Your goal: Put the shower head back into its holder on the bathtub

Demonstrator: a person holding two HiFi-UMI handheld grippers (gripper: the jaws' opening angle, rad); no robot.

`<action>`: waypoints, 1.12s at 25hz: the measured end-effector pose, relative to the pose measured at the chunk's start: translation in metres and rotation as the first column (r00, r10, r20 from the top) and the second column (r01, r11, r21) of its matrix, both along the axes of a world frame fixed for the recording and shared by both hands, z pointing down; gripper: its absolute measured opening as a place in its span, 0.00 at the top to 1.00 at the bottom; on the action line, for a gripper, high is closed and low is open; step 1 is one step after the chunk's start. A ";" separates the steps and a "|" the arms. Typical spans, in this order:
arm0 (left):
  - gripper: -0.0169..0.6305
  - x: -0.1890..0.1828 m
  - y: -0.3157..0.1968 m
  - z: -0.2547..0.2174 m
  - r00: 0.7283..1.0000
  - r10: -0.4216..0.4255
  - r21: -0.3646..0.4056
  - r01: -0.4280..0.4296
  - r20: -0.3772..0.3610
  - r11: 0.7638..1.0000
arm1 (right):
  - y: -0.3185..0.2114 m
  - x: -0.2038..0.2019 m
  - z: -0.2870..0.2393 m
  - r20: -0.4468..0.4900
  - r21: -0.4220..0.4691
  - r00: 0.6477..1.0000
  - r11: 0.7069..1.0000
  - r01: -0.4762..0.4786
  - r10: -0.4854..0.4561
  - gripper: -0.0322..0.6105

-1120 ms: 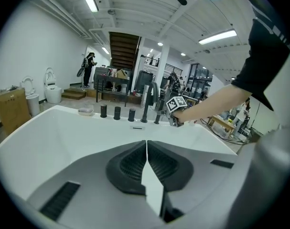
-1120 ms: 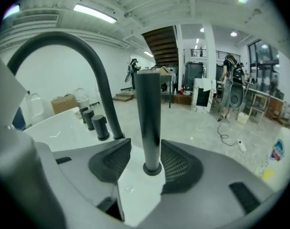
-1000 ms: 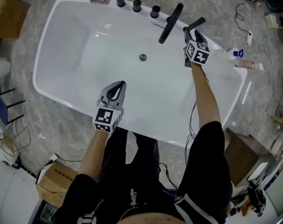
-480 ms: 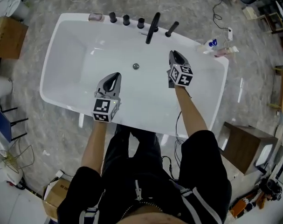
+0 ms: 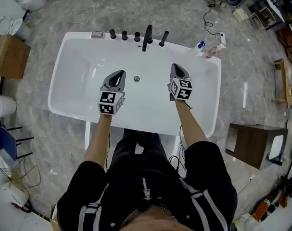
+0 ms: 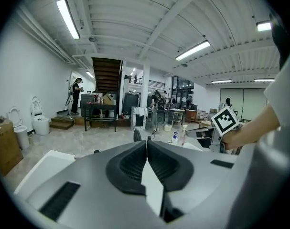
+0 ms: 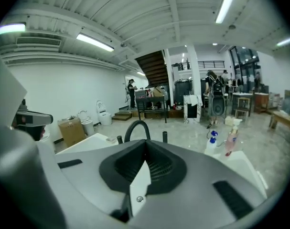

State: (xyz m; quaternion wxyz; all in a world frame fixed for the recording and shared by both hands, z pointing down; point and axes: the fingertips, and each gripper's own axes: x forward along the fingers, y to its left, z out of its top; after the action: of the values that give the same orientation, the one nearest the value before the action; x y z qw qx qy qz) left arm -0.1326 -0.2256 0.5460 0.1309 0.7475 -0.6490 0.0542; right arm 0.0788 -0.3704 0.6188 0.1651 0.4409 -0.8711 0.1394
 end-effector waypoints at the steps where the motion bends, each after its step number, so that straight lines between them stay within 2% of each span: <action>1: 0.93 0.001 -0.001 -0.005 1.000 0.009 0.008 -0.009 0.003 1.000 | 0.004 0.001 -0.009 0.006 0.012 1.000 1.000 -0.003 0.003 0.94; 9: 0.93 0.017 -0.012 -0.058 0.997 0.079 0.074 -0.081 0.022 0.994 | 0.048 0.015 -0.087 0.052 0.113 0.999 0.994 -0.004 -0.002 0.94; 18: 0.93 0.064 -0.023 -0.114 0.982 0.183 0.149 -0.188 0.048 0.971 | 0.091 0.058 -0.171 0.144 0.194 0.989 0.979 -0.053 0.025 0.94; 28: 0.93 0.083 -0.007 -0.149 0.977 0.196 0.211 -0.209 0.079 0.955 | 0.118 0.078 -0.210 0.163 0.247 0.986 0.967 -0.060 0.020 0.94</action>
State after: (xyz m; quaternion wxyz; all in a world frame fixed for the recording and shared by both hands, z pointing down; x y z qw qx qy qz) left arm -0.0501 -0.2328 0.3970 0.0233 0.8181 -0.5744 0.0175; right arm 0.1564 -0.2525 0.4087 0.0351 0.4632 -0.8831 0.0658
